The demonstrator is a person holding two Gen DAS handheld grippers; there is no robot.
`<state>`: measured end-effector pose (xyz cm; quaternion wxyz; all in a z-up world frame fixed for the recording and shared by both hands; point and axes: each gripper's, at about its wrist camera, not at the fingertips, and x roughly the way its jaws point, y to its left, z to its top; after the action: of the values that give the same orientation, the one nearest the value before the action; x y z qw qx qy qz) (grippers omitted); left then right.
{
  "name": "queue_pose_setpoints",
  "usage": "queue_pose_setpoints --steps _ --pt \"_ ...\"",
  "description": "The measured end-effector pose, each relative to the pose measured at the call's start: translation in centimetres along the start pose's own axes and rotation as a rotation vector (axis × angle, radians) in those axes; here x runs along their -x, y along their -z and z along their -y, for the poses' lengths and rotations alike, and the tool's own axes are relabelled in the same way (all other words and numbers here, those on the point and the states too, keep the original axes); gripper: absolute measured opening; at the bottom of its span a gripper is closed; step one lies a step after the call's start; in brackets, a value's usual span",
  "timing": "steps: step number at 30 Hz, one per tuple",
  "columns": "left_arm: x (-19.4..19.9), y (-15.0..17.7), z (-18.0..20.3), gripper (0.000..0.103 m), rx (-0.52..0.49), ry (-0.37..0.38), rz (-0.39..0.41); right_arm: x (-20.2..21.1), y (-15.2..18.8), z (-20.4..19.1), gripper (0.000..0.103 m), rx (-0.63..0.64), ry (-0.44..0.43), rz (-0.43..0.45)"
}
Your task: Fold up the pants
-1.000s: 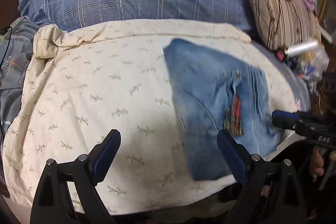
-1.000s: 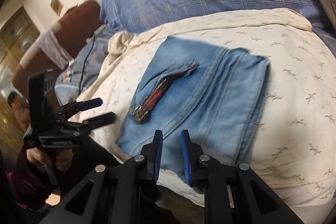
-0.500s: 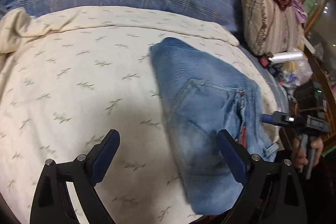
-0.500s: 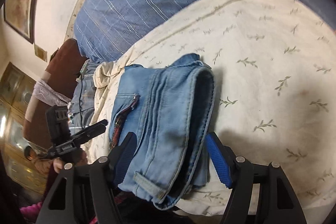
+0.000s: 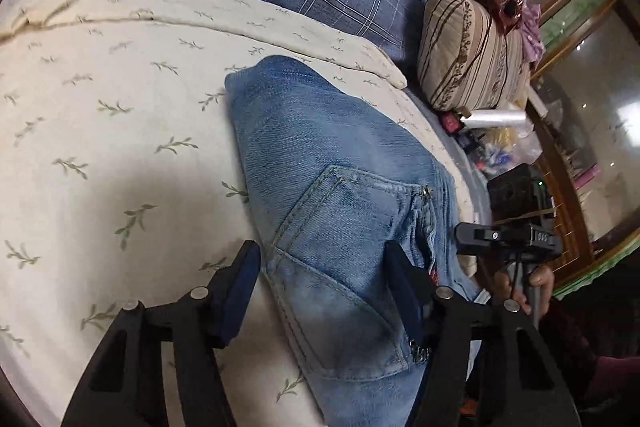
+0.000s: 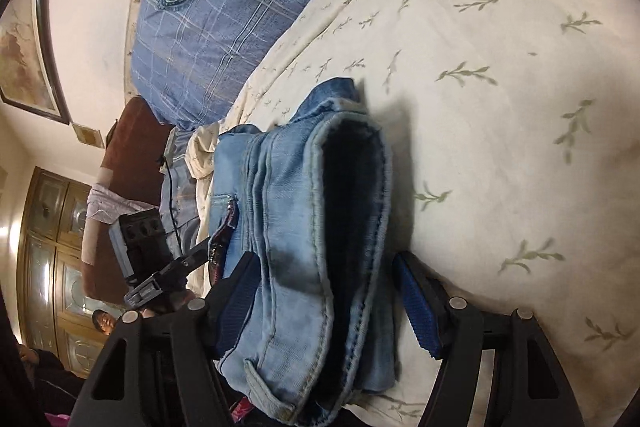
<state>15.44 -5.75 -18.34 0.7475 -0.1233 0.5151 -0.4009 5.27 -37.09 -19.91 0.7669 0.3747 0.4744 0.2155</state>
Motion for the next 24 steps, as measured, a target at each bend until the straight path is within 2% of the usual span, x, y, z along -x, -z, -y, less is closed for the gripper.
queue_pose_setpoints --steps 6,16,24 --pt "-0.4 0.0 -1.1 0.059 0.043 0.080 0.003 -1.0 -0.1 -0.9 0.070 0.029 -0.024 -0.006" --pt "-0.5 0.0 -1.6 0.059 0.063 0.113 0.003 -1.7 -0.3 -0.9 0.068 0.004 -0.034 -0.005" --pt "-0.2 -0.1 -0.5 0.048 0.037 0.069 0.011 -1.2 0.5 -2.4 0.044 0.071 0.037 0.051"
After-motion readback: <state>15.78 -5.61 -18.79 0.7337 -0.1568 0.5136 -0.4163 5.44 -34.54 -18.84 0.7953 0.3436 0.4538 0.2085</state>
